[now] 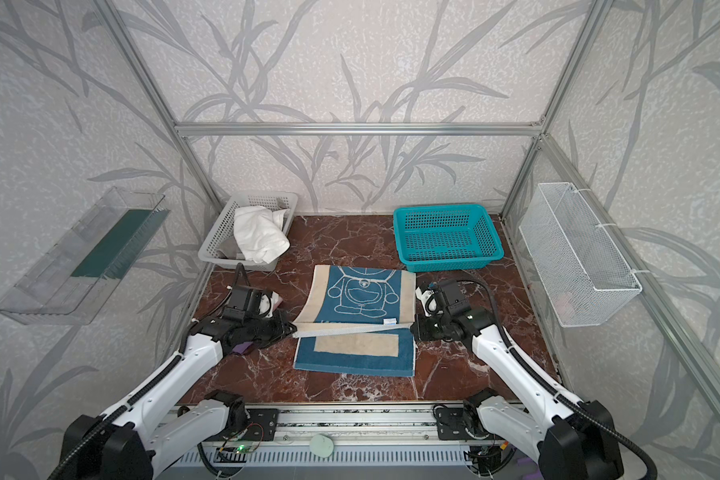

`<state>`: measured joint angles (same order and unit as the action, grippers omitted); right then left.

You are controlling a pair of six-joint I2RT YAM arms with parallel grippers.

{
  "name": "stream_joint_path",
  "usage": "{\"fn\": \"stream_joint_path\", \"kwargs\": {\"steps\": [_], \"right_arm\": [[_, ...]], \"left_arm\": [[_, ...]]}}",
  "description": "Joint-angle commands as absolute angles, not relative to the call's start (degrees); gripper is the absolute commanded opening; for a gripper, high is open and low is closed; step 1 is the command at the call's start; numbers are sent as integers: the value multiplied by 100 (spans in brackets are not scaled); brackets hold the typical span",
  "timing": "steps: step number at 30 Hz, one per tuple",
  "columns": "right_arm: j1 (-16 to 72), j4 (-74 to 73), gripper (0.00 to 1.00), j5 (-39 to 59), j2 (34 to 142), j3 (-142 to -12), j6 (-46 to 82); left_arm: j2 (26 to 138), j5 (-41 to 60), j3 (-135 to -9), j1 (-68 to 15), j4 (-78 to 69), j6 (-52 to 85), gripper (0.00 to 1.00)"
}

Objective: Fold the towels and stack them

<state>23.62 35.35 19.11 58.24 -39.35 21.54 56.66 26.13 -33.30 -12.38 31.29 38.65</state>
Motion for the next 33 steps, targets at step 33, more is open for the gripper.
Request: {"fn": "stream_joint_path", "kwargs": {"steps": [33], "right_arm": [[2602,2493,0,1428,9272,-4909,1964]], "left_arm": [[6450,1575,-3139,-638,3035,3839,0]]}}
